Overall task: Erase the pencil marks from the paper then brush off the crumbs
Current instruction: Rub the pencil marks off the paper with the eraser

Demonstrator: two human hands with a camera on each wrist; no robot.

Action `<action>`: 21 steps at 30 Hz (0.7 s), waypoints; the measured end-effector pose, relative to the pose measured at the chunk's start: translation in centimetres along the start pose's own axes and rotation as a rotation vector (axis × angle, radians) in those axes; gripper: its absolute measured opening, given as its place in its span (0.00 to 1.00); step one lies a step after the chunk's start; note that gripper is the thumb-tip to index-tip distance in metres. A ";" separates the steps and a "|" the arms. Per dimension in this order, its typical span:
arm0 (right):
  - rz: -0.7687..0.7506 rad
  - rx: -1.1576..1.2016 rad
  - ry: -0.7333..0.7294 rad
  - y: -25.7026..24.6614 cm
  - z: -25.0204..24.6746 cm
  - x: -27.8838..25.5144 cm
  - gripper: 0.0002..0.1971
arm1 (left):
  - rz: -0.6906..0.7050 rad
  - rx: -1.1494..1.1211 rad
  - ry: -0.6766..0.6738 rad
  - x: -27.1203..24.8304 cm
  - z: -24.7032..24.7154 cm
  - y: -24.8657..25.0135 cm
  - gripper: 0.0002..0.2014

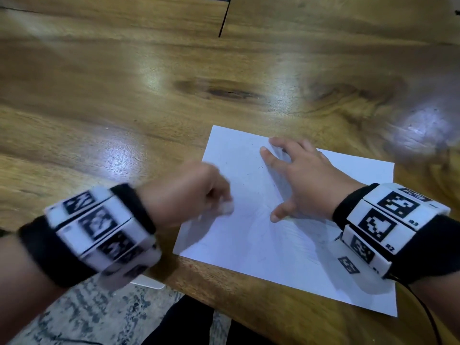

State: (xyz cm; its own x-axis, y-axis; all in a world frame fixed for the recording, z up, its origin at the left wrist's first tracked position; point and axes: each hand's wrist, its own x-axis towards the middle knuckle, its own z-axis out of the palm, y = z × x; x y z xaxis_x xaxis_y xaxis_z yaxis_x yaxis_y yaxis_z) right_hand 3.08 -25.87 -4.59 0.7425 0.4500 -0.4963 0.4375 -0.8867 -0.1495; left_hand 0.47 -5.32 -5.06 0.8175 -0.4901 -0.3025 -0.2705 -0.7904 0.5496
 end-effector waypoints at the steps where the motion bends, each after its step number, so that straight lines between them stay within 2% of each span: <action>1: 0.001 -0.005 0.001 0.0 0.0 0.0 0.59 | -0.004 0.016 0.052 1.2 -0.3 0.3 0.04; 4: -0.005 -0.010 0.000 0.0 -0.1 0.0 0.59 | 0.032 0.052 0.085 1.3 0.3 0.1 0.03; 7: -0.008 -0.001 0.003 0.0 -0.1 -0.1 0.59 | 0.069 -0.003 -0.111 -2.8 1.9 0.0 0.04; 9: -0.006 0.009 0.001 0.1 0.0 -0.1 0.59 | 0.054 -0.045 -0.184 -4.0 2.2 -0.2 0.01; 15: -0.010 -0.006 0.010 0.1 0.1 0.1 0.59 | 0.097 -0.019 0.015 -0.3 1.5 0.7 0.06; 17: -0.012 -0.006 0.008 0.2 0.1 0.1 0.59 | 0.133 -0.009 -0.036 -1.6 2.2 0.8 0.10; 19: -0.014 0.000 0.004 0.2 0.1 0.1 0.59 | 0.104 -0.038 -0.150 -3.4 2.8 0.5 0.05; 21: -0.012 0.005 0.006 0.2 0.2 0.1 0.59 | 0.079 -0.085 -0.174 -3.6 2.4 0.3 0.05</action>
State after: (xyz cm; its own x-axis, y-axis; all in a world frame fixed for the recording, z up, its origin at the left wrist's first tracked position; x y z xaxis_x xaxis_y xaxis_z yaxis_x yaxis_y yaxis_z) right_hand 3.18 -26.02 -4.83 0.7400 0.4614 -0.4895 0.4440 -0.8817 -0.1598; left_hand -3.75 -4.64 -5.67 0.6935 -0.6114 -0.3812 -0.2806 -0.7165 0.6387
